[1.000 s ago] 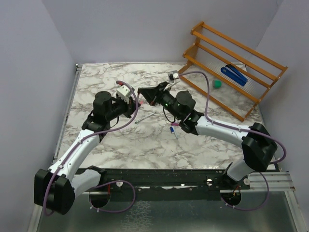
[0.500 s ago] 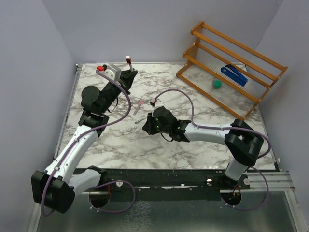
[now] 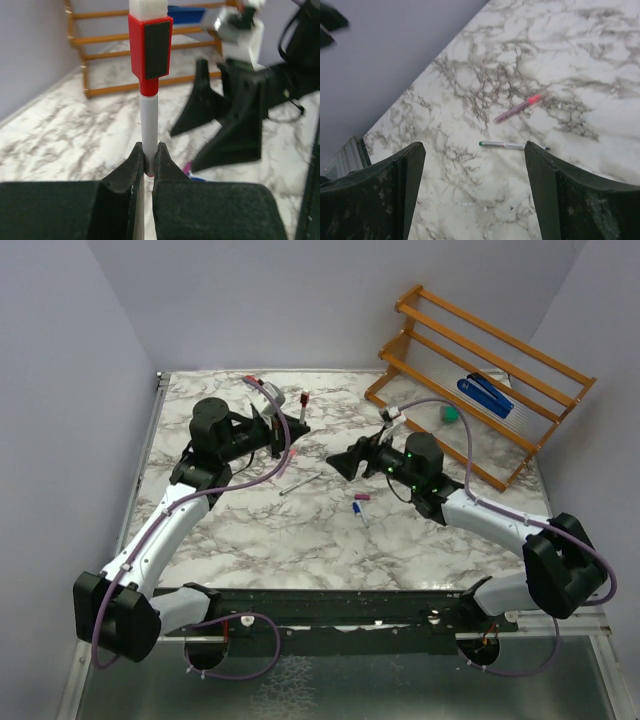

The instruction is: Insert the pens into the pen caps

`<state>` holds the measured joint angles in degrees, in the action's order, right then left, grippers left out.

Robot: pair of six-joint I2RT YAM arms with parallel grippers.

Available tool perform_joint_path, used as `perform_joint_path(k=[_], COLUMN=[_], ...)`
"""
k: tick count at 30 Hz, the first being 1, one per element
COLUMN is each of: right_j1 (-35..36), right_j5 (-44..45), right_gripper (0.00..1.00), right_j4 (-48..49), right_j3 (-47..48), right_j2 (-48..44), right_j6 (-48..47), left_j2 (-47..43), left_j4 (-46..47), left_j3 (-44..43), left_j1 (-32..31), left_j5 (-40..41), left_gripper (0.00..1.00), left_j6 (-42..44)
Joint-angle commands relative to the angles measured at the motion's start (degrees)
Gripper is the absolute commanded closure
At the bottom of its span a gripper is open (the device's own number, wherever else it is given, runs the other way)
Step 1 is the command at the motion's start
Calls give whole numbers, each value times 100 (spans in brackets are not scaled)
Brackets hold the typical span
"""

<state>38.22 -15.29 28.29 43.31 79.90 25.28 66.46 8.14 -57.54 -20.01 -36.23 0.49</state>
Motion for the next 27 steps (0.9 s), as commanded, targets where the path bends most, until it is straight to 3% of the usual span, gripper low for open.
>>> perform_joint_path(k=[1, 6, 13, 27], right_j1=[-367, -370, -372, -367], right_j5=[-1321, -1777, -2122, -2399], right_gripper=[15, 17, 31, 33], right_j4=[1117, 2038, 2509, 3034], right_j3=[173, 245, 582, 1002], right_j2=[-269, -332, -291, 544], right_j6=[-466, -374, -165, 289], left_j2=[78, 113, 165, 304], left_j4=[-676, -995, -1136, -978], left_j3=[150, 299, 415, 533], left_j1=[-29, -29, -29, -29], left_j5=[-1587, -1969, -2045, -2214], left_gripper=[100, 100, 100, 100], left_j6=[18, 66, 101, 33])
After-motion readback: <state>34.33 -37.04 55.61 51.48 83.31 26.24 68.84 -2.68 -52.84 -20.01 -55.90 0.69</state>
